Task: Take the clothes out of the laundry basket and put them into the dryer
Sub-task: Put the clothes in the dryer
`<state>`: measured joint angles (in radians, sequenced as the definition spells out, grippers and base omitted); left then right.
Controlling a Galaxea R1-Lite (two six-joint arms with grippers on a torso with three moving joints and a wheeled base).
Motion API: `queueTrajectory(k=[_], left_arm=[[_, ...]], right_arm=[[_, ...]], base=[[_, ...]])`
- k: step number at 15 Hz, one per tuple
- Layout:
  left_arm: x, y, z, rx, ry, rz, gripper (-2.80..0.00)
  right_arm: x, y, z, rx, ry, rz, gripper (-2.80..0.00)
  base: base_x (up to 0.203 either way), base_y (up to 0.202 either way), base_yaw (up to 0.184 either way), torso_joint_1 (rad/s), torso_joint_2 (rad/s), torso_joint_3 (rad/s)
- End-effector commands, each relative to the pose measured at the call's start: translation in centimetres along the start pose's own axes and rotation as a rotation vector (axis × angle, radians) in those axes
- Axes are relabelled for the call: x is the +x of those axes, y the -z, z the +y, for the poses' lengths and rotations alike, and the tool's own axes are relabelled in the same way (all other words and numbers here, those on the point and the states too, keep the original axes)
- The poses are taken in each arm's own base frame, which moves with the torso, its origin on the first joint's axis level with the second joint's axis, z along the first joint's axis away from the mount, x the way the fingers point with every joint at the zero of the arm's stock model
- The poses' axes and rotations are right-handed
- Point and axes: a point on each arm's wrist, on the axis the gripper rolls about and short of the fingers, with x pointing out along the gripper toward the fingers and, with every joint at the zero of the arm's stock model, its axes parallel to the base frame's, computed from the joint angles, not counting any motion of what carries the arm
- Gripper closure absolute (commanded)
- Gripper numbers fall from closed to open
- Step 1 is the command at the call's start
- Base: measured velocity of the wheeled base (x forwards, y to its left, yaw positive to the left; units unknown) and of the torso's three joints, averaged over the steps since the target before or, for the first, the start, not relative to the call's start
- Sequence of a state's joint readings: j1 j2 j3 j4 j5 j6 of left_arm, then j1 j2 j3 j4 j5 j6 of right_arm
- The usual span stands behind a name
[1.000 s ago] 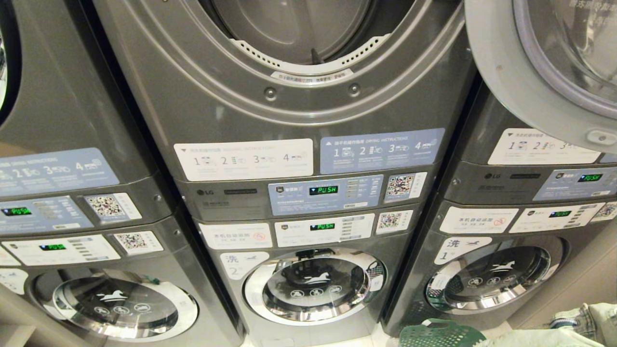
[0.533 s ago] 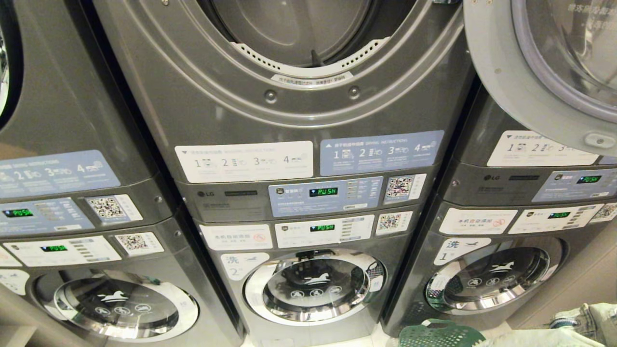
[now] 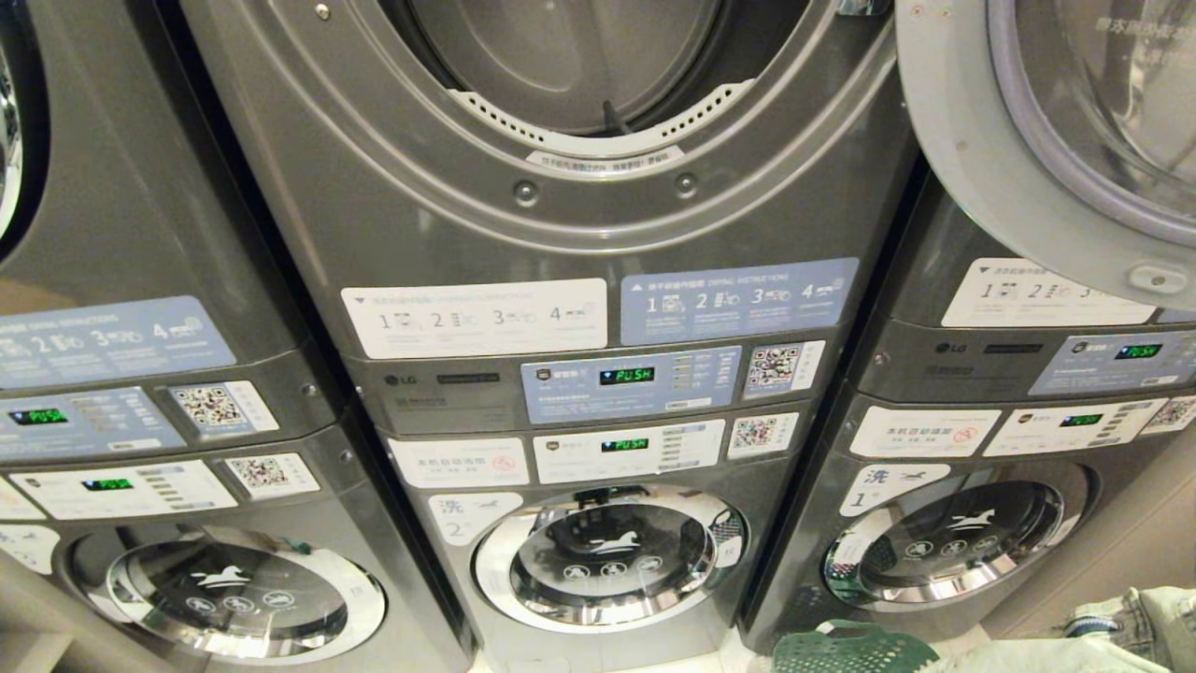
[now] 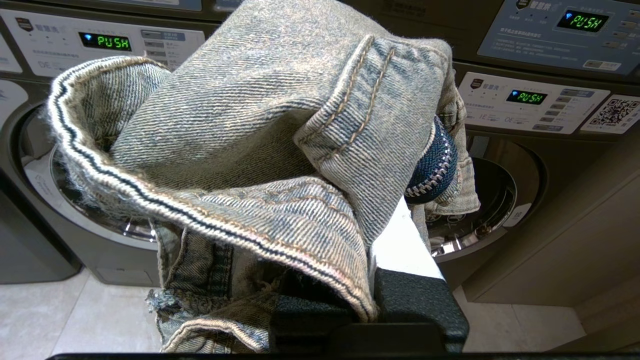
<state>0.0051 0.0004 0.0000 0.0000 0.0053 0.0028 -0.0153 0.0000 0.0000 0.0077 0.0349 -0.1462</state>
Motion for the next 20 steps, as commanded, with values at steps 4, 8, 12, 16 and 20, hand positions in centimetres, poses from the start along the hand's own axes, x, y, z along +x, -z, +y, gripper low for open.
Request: queueTrajectory(k=[4,8,12,16,20], left_arm=[[0.01,0.0,0.0,0.0,0.0,0.001,0.0],[0.0,0.0,0.0,0.0,-0.001,0.0,0.0],[0.02,0.04,0.0,0.0,-0.002,0.003,0.0],[0.0,0.0,0.0,0.0,-0.002,0.0,0.0],[0.02,0.02,0.0,0.003,0.0,0.002,0.0]], right_arm=[[0.02,0.04,0.01,-0.001,-0.002,0.003,0.0],[0.02,0.04,0.01,-0.001,-0.001,0.003,0.0],[0.01,0.0,0.0,-0.001,0.001,0.002,0.0],[0.01,0.01,-0.01,0.004,0.004,0.004,0.0],[0.01,0.01,-0.01,0.011,0.004,0.004,0.0]], base=[[0.0,0.0,0.0,0.06,-0.11,-0.059],[0.0,0.0,0.0,0.065,-0.13,-0.064],[0.0,0.0,0.0,0.056,-0.11,-0.054],[0.0,0.0,0.0,0.066,-0.14,-0.067],[0.0,0.0,0.0,0.013,-0.04,-0.014]])
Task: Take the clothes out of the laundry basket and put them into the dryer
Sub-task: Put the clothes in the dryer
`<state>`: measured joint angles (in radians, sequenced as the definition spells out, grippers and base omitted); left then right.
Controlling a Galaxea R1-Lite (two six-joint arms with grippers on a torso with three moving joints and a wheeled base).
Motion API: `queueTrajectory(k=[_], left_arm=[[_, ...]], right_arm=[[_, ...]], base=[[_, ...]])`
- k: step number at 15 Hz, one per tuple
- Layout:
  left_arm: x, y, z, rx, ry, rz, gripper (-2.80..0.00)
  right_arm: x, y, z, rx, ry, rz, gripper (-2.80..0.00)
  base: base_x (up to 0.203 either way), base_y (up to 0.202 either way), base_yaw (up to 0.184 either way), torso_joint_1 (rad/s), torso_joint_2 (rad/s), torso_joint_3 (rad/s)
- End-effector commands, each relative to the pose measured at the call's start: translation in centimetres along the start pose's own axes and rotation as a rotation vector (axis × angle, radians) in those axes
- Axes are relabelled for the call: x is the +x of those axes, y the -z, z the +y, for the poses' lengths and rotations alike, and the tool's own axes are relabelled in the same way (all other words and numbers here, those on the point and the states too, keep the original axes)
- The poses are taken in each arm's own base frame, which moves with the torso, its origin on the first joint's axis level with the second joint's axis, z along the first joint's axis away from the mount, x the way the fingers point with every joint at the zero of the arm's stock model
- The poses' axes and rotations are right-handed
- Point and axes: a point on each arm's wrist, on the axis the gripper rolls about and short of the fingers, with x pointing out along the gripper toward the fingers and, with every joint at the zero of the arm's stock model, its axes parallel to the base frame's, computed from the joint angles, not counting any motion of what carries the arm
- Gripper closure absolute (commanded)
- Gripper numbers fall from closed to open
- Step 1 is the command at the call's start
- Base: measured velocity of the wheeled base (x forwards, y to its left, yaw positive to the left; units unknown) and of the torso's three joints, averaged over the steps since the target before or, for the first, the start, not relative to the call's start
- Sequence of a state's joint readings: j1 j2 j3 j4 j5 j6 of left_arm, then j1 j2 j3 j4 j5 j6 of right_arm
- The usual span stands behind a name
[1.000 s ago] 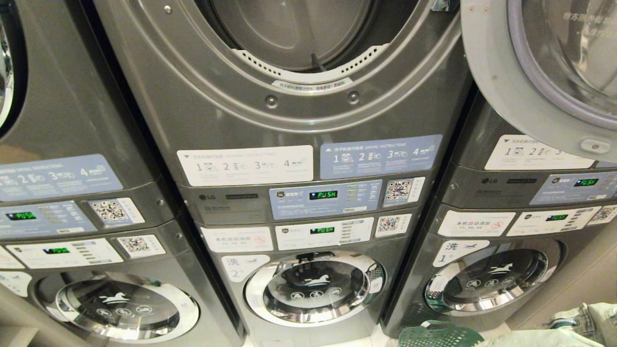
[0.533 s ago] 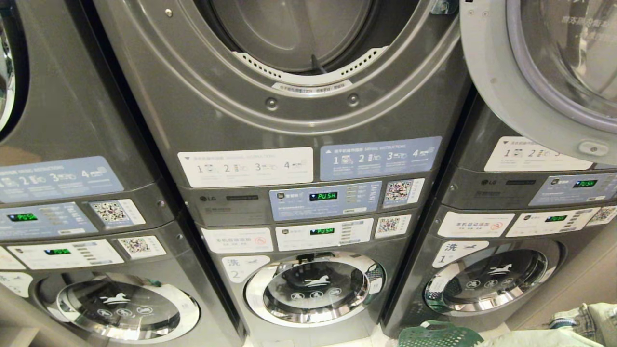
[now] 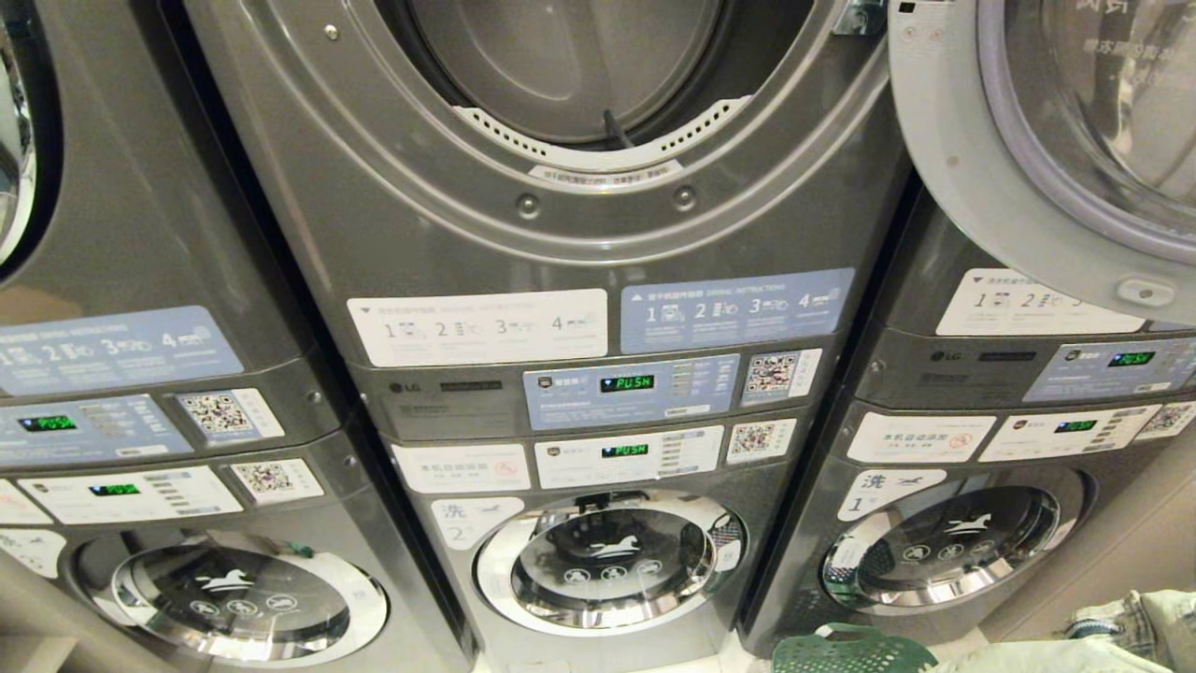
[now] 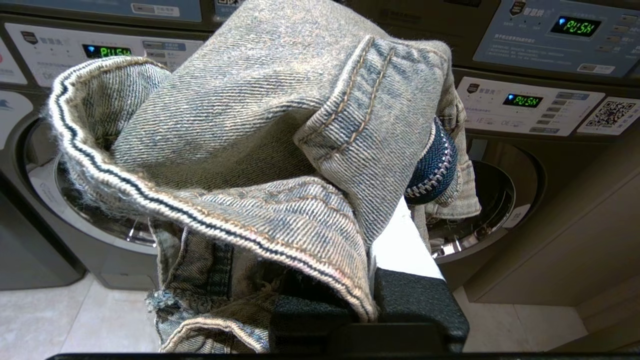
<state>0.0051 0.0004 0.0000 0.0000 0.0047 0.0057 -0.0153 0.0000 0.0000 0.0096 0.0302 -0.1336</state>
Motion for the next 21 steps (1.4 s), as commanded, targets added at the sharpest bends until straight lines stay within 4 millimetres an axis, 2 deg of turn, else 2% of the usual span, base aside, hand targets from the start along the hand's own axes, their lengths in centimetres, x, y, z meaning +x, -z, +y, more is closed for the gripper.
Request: queueTrajectory(k=[1,14,21], left_arm=[[0.01,0.0,0.0,0.0,-0.001,0.001,0.0],[0.0,0.0,0.0,0.0,-0.001,0.0,0.0],[0.01,0.03,0.0,0.0,0.0,0.001,0.0]], right_arm=[[0.01,-0.01,0.0,-0.001,-0.002,0.001,0.0],[0.01,-0.02,0.0,-0.001,-0.002,-0.001,0.0],[0.01,-0.02,0.0,0.0,-0.001,-0.001,0.0]], base=[[0.097,0.0,0.001,0.002,-0.01,0.004],[0.189,0.0,-0.001,0.004,0.0,0.0],[0.007,0.0,0.0,-0.002,0.0,0.002]])
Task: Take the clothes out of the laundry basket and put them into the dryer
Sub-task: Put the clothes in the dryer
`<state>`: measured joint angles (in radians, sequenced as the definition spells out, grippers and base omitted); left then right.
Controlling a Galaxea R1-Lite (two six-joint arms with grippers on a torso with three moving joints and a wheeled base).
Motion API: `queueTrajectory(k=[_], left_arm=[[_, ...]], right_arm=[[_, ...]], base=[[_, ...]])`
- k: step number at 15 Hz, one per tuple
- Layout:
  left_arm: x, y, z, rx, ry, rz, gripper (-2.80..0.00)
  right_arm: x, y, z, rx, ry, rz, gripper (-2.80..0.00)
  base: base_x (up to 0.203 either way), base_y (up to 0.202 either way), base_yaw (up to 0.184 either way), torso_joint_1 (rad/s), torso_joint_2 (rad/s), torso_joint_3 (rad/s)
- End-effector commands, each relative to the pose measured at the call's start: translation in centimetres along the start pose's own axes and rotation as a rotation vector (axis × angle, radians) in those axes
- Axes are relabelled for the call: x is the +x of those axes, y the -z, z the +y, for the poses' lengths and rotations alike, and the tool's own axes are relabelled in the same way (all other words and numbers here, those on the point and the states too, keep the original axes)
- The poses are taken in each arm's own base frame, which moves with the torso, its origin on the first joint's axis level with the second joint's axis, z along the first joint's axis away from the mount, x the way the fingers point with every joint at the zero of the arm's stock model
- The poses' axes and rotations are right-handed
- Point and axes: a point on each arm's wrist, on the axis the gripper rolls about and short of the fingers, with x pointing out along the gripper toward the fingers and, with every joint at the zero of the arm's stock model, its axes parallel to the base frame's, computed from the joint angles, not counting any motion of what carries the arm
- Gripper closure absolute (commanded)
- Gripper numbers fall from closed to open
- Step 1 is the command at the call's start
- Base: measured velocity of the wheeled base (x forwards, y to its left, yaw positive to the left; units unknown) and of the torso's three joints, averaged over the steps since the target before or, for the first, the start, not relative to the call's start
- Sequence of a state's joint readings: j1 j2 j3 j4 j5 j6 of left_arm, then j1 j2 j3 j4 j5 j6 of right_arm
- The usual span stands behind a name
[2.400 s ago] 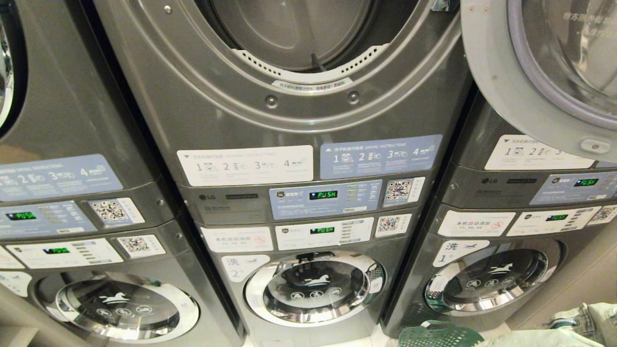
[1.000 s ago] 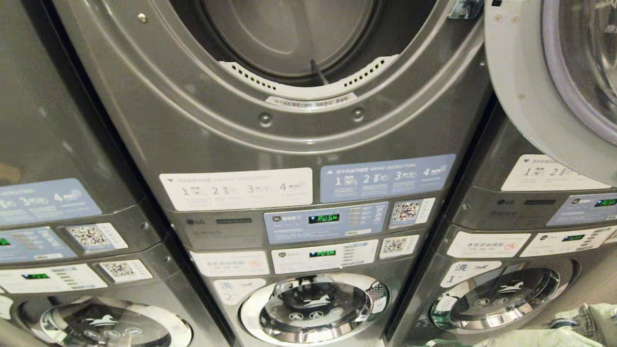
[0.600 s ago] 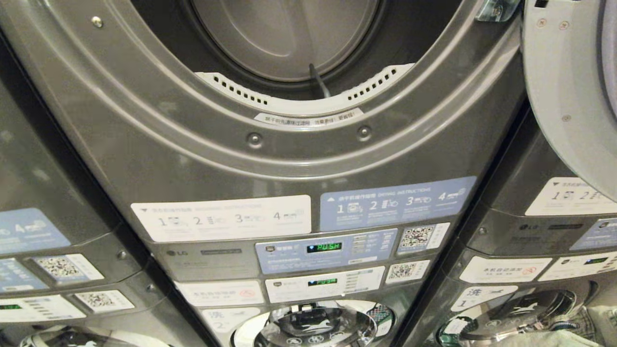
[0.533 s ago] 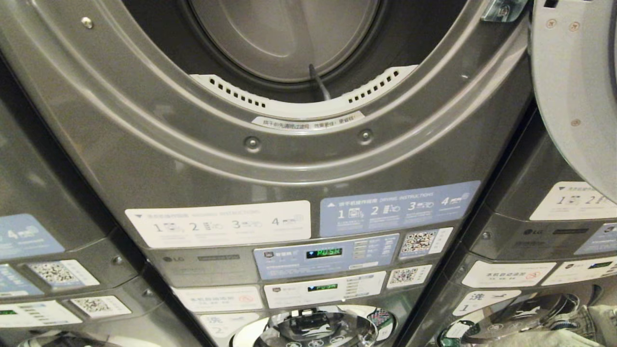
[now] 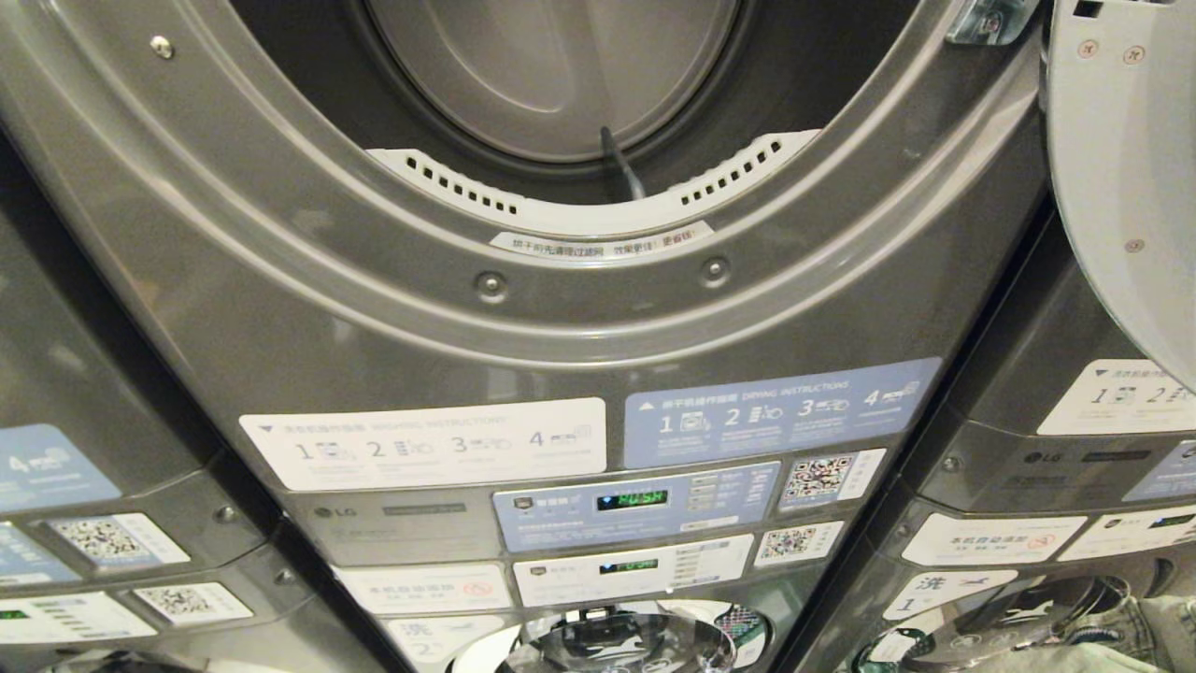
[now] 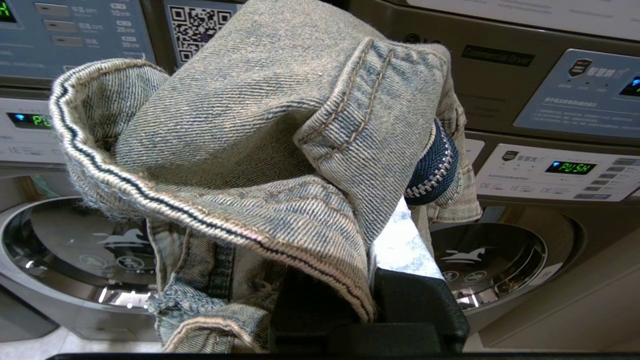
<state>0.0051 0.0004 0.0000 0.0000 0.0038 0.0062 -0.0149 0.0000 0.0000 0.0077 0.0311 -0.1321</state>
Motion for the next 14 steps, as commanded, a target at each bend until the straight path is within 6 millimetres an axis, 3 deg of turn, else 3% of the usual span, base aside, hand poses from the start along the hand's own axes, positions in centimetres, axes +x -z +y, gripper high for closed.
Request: queueTrajectory(k=[1,14], left_arm=[[0.0,0.01,0.0,0.0,0.0,0.0,0.0],[0.01,0.0,0.0,-0.005,-0.001,0.001,0.0]], right_arm=[[0.01,0.0,0.0,-0.001,-0.001,0.001,0.0],[0.01,0.01,0.02,-0.003,-0.006,0.002,0.0]], base=[[0.002,0.082,0.009,-0.007,0.0,0.001],[0.0,0.191,-0.002,0.001,0.0,0.003]])
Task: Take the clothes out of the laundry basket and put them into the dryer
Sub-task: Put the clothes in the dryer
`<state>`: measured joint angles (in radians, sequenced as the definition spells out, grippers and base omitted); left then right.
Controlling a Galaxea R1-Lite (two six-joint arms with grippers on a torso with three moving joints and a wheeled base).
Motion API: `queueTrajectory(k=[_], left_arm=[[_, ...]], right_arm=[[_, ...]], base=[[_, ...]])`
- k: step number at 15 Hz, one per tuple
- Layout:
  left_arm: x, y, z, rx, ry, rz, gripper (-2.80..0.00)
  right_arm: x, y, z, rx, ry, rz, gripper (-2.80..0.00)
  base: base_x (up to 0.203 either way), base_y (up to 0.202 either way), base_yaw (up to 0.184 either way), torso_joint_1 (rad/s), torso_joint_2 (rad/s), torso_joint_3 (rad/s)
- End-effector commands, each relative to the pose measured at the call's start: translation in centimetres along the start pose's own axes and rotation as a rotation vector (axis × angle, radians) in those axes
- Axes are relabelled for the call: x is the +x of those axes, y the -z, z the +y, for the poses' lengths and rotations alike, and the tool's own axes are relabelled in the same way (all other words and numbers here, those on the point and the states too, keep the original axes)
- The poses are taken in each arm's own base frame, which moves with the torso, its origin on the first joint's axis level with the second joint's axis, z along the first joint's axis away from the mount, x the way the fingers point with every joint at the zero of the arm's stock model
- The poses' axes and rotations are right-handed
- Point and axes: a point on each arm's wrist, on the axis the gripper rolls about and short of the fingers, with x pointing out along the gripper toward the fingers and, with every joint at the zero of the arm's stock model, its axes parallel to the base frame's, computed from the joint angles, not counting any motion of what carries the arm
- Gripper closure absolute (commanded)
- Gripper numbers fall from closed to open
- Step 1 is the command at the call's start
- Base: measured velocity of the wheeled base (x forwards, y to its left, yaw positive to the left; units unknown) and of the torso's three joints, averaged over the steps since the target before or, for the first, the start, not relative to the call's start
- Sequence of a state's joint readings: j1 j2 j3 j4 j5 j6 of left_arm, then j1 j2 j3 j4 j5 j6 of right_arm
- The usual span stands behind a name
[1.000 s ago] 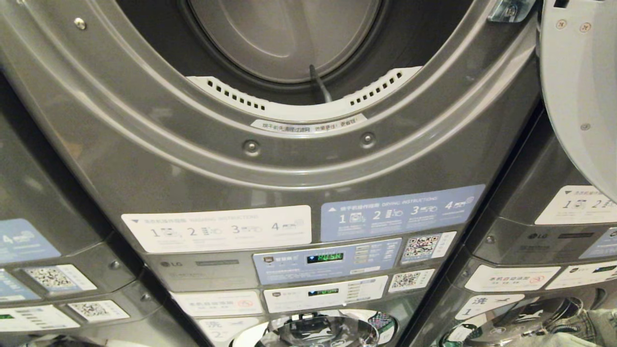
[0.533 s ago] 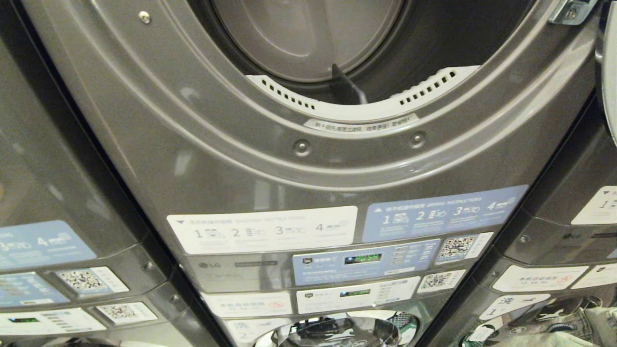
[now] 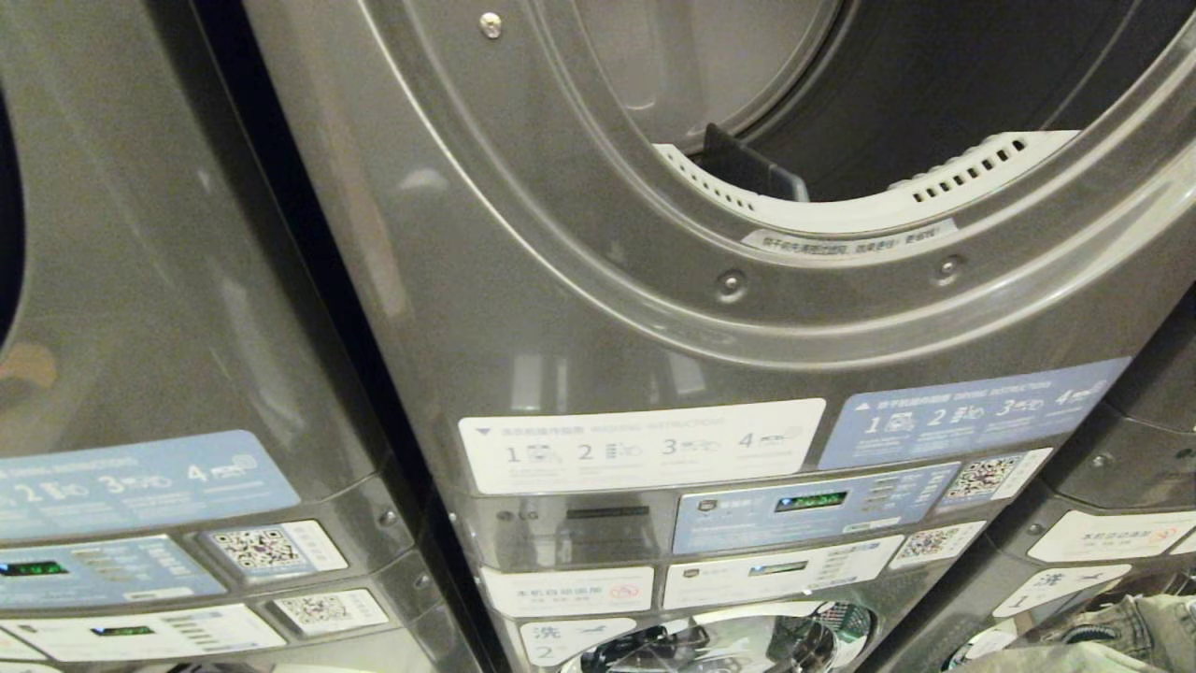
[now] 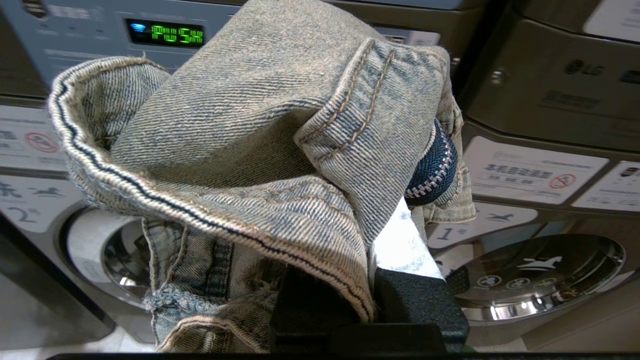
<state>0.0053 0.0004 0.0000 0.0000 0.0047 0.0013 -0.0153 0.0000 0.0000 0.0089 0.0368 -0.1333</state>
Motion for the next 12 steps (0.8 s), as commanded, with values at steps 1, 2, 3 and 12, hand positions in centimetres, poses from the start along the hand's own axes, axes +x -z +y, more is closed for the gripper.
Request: queueTrajectory(k=[1,2,3,12], left_arm=[[0.0,0.0,0.0,0.0,0.0,-0.001,0.0],[0.0,0.0,0.0,0.0,-0.001,-0.002,0.0],[0.0,0.0,0.0,0.0,0.001,-0.001,0.0],[0.0,0.0,0.0,0.003,-0.001,0.001,0.0]], right_arm=[[0.0,0.0,0.0,-0.003,-0.002,0.002,0.0],[0.0,0.0,0.0,-0.005,-0.002,0.002,0.0],[0.0,0.0,0.0,-0.004,-0.002,0.002,0.0],[-2.3,-10.5,-1.3,-0.044,0.016,-0.163,0.0]], base=[[0.0,0.195,-0.002,0.007,0.0,0.003],[0.0,0.196,-0.004,0.006,0.0,0.002],[0.0,0.192,-0.005,0.0,0.0,0.002],[0.0,0.071,-0.001,0.001,0.0,0.001]])
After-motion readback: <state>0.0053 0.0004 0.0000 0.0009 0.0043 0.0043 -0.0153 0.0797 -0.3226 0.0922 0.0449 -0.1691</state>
